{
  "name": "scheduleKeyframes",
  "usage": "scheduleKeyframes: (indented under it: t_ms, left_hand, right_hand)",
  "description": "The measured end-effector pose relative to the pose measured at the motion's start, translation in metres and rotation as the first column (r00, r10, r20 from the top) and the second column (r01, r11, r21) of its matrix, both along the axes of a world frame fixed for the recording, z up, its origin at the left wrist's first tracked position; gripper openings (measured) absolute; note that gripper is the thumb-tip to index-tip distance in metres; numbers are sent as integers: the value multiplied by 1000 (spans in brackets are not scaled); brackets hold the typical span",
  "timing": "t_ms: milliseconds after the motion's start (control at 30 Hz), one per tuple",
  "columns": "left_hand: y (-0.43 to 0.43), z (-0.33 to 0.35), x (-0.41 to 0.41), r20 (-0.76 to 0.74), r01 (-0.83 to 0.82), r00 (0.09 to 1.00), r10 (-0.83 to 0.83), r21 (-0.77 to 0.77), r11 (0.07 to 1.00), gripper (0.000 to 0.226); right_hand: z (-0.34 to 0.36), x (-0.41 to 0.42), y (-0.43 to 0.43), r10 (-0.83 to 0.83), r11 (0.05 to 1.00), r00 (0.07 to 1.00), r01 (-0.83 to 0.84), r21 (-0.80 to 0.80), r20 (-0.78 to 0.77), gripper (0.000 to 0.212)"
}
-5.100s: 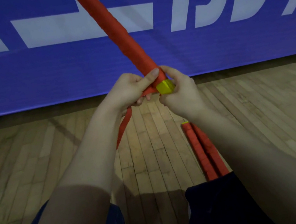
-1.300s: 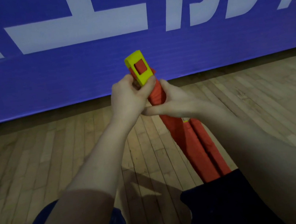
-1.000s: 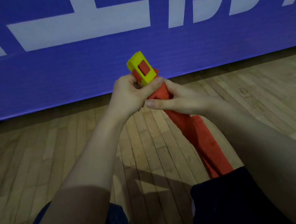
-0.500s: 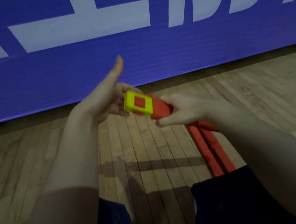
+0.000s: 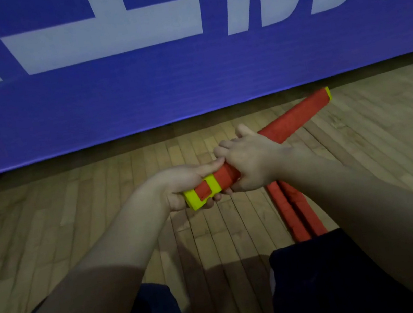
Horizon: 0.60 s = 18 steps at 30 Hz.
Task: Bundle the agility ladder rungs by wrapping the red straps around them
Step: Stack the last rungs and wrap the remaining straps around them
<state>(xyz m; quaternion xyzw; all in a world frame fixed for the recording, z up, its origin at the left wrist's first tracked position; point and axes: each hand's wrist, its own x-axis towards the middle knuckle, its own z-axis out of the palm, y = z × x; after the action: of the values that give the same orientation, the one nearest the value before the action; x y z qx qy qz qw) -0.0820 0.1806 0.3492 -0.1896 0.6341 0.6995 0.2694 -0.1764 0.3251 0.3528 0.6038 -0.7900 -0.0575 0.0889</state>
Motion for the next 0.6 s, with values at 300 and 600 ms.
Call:
scheduleKeyframes:
  t_ms: [300, 600]
  left_hand:
    - [14, 15, -27, -287, -355, 908, 306, -135, 925, 40]
    - [55, 17, -51, -546, -673, 687, 479, -229, 704, 43]
  right_hand:
    - [17, -3, -1, -656, 644, 692, 721, -255, 299, 86]
    - [29, -12, -5, 103, 569, -398, 775, 275, 911, 49]
